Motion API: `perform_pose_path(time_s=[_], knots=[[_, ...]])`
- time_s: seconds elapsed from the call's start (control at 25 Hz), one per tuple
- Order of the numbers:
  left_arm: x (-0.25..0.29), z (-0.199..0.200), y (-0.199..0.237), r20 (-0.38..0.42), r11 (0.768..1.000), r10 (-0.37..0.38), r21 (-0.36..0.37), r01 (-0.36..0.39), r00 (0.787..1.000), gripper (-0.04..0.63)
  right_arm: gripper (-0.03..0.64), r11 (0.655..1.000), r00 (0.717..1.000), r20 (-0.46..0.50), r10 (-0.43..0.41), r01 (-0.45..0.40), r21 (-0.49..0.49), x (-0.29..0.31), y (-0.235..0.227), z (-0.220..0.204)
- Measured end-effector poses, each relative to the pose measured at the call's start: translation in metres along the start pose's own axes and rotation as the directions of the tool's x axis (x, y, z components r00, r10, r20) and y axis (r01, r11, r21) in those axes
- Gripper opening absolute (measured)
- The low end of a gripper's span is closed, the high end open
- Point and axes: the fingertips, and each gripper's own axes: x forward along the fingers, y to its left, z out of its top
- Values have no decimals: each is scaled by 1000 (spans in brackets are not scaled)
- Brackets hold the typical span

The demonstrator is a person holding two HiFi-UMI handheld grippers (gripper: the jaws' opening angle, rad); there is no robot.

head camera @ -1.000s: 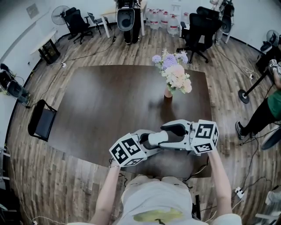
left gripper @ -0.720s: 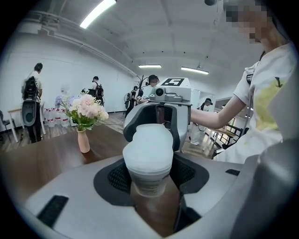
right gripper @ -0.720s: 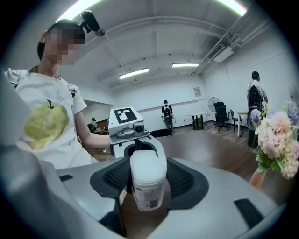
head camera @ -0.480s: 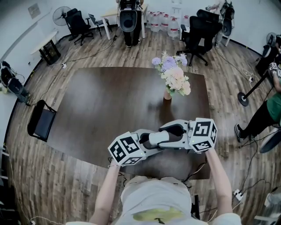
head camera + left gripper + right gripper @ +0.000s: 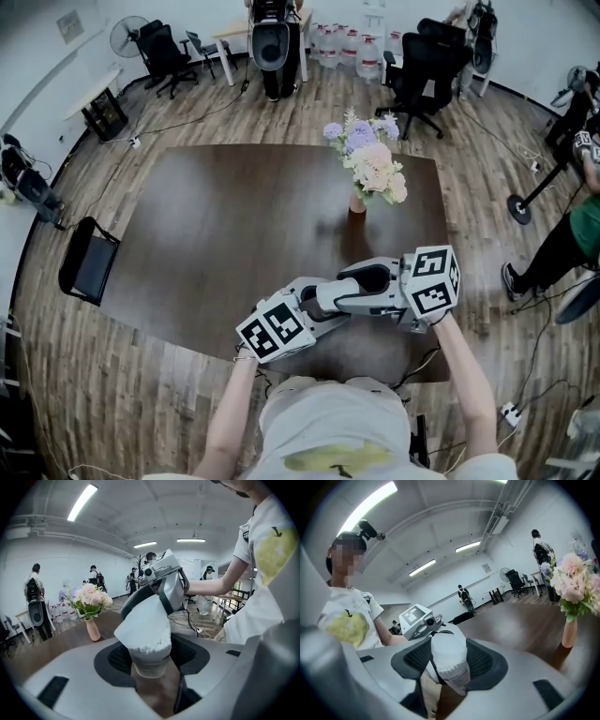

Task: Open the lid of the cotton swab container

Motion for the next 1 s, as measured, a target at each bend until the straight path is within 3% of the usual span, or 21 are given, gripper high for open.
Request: perform_pose_path(time_s=[0.24, 0.52, 0.8, 1.0], knots=[[4, -2, 4, 1, 998, 35, 48, -35, 999, 233, 236, 987, 999, 28, 42, -46, 152, -2, -9, 3], [9, -4, 6, -1, 996, 58, 61, -58, 998, 233, 235, 940, 993, 80, 89, -110, 322, -3, -18, 5], [11, -5, 7, 8, 998, 51, 40, -51, 999, 232, 236, 914, 987, 120, 111, -149, 378, -5, -23, 5], [7, -4, 11, 42, 998, 56, -20, -55, 998, 230, 238, 930, 985, 155, 79, -129, 345, -10, -26, 8]])
